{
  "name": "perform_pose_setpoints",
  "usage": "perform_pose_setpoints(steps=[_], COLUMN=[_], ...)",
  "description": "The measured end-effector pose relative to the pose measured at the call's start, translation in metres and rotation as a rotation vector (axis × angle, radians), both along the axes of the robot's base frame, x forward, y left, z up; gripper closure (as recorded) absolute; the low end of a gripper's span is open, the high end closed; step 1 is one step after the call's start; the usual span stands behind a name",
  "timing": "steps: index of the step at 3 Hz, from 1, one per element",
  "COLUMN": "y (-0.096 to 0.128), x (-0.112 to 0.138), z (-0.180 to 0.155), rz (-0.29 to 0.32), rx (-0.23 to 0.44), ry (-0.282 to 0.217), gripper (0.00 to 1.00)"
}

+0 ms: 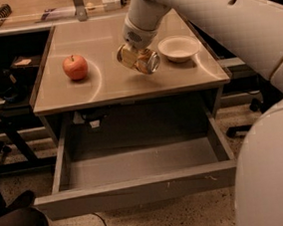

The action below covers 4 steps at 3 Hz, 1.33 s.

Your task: Place orange can into top drawer

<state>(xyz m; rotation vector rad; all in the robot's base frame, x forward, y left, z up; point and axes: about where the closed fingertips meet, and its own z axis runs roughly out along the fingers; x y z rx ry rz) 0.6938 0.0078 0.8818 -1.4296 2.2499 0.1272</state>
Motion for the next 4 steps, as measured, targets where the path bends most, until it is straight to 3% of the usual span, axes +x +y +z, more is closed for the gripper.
perform_pose_setpoints(steps=[1, 2, 3, 4], y=[0.000, -0.002, -0.002, 0.002], x=[-0.045, -0.106, -0.106, -0.129], z=[0.002, -0.018, -0.018, -0.030], rz=[-0.027, -0.062, -0.062, -0.062], rx=[0.016, 0.010, 0.011, 0.037], ry=[0.031, 0.100, 0.100, 0.151], gripper=[1.00, 1.00, 1.00, 1.00])
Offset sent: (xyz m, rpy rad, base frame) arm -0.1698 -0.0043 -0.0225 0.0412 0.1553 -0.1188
